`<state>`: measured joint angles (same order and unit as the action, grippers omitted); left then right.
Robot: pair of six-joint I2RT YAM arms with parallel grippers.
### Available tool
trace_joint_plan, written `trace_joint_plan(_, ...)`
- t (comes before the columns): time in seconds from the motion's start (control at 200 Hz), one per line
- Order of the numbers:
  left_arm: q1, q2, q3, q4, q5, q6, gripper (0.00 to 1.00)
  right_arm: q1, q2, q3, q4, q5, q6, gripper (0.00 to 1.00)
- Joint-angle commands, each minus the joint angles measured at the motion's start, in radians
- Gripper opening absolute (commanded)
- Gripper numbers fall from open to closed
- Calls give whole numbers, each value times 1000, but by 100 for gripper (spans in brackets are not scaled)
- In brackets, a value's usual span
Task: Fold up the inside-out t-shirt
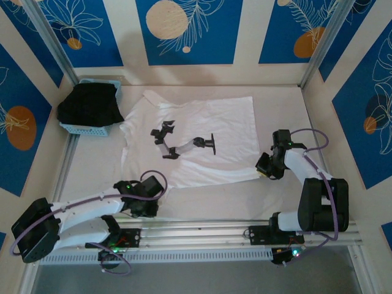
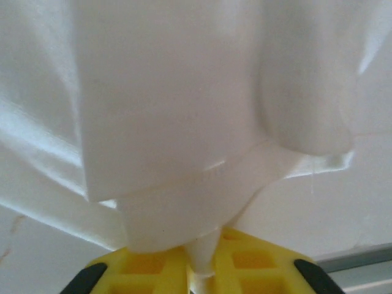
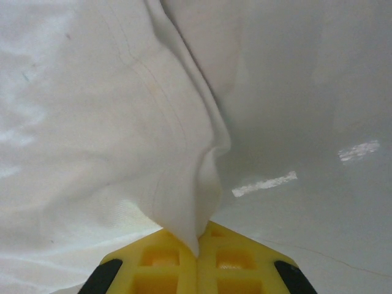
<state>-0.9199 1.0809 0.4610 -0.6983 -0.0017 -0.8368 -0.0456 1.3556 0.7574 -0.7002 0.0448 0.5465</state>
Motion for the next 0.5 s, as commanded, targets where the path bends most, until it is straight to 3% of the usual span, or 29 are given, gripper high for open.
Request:
trace_joint_plan(0.0,-7,-24,-35,-22,-48,7,0,-20,-54,45,-25,-27,-25,0)
trace_joint_plan(0.08,-6,-109,38,-81,-145,43,0,-42,-108,85,-35,-43,-40,0)
trace_joint_plan(0.21,0,-210,271,-165,-395,188,0,-50,-209,198,-38,-46,-93,0)
trace_joint_plan(0.385,4,-218,712,-134,-741,585,0,-59,-299,433,-70,-6,-128,0)
trace_joint_plan(0.495,4,-214,973,-22,-787,832,0,-68,-382,581,-77,50,-132,0)
